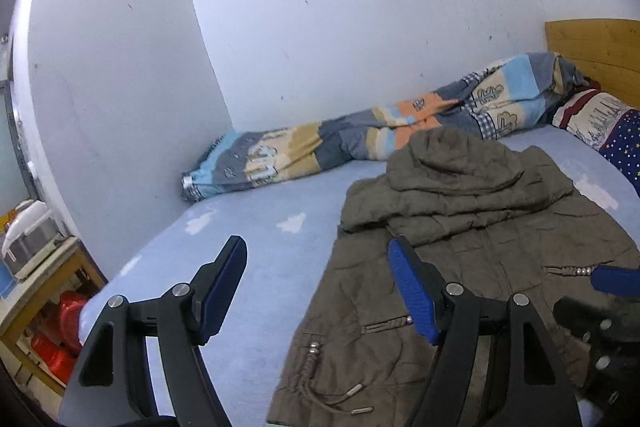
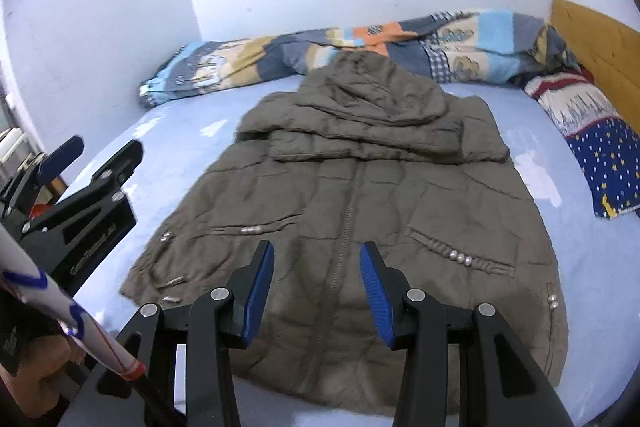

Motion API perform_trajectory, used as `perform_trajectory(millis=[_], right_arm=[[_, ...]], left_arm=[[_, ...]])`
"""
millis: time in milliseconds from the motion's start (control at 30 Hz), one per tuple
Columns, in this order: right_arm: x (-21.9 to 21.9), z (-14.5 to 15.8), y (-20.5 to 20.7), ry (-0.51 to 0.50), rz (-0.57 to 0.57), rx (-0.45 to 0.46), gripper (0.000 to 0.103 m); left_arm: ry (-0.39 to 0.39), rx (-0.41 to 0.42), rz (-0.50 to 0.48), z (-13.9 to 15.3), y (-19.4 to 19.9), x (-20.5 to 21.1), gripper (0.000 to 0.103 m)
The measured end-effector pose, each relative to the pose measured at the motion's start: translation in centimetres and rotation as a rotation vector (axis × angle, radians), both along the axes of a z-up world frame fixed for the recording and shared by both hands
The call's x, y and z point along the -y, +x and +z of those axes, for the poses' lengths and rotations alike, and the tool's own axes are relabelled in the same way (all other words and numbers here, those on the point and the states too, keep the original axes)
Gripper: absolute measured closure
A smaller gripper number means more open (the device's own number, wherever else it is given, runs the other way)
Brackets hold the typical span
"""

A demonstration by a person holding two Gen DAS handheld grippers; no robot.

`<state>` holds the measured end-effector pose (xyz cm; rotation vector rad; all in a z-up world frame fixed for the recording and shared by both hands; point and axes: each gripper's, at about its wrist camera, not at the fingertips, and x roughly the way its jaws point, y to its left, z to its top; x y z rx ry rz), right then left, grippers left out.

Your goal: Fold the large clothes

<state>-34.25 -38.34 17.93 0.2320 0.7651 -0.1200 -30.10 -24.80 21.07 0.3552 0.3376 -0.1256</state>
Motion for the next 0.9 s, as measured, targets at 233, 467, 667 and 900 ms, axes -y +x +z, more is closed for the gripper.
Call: perform_trajectory(millis=[233, 467, 667, 900], right_arm=[[-1.9, 1.5, -1.3, -0.007, 0.032, 0.025, 0.054], [-2.7, 2.4, -1.8, -0.006, 0.039, 0.042, 0.051], [-3.0, 2.0, -2.2, 0.004, 0.029, 0.027, 0.051], [-3.0, 1.5, -2.5, 0.006, 0.022, 0.012, 0.048]], left_arm=[[-0.028, 0.036, -0.004, 1.9, -1.9, -1.5, 0.029], [-0.077, 0.007, -0.013, 3.1, -2.8, -3.1, 0.029], [-0.101, 0.010, -0.017, 3.6, -3.6, -4.0, 0.028], [-0.128, -0.008, -0.032, 4.0, -3.9, -4.6, 0.028]])
